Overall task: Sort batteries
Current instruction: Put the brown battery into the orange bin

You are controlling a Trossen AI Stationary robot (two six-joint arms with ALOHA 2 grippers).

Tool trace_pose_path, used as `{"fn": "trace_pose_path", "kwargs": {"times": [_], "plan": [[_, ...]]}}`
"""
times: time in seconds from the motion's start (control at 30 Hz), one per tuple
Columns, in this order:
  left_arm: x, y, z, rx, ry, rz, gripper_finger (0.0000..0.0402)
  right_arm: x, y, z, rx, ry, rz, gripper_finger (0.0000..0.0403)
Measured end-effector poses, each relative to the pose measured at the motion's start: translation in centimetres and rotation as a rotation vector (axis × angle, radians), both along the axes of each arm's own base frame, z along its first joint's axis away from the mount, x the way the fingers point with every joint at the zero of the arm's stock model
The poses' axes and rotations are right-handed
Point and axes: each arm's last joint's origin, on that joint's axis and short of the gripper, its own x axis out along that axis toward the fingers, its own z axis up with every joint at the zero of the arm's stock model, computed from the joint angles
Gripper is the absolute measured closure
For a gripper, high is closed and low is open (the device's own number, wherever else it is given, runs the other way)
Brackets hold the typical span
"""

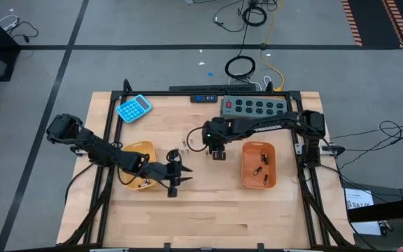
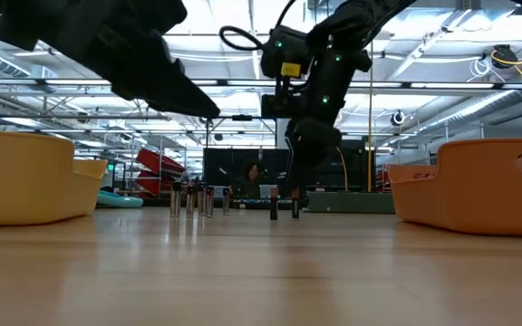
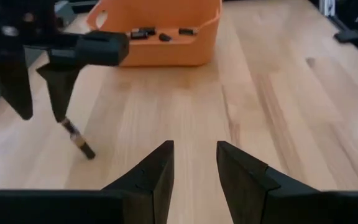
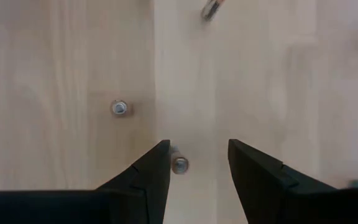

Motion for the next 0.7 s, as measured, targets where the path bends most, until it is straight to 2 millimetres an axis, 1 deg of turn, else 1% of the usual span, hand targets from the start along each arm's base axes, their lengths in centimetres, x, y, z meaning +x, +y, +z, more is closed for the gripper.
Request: {"fn": "trace_pose_path", "kwargs": {"times": [0.07,0.2,0.43,0.5,0.6,0.7], "plan": [[-0.2,-0.4,-0.1,0.005,0.012,0.009,0.027,-0.1,-0.2,-0.4,0.038,0.02,-0.002,0.0249],[-0.5,-0.8,-0.2,0.024,0.017,0.03,0.027,-0.1,-0.5,-1.5,0.053,0.059,-0.02,0.0249],[-0.6,-0.8,-0.3,0.033,0.021,0.053,0.027,0.3,-0.7,-2.7,0.051,0.067,-0.015,0.025],[-0.6,-0.8,-0.3,0.034,0.021,0.052,0.027,0.4,-0.8,-2.9,0.052,0.071,-0.019,0.0258],[-0.6,-0.7,-0.3,0.036,0.02,0.057,0.027,0.4,-0.9,-3.0,0.051,0.068,-0.021,0.029],[-0.6,-0.7,-0.3,0.038,0.02,0.059,0.027,0.4,-0.9,-3.0,0.049,0.067,-0.018,0.0355]]}}
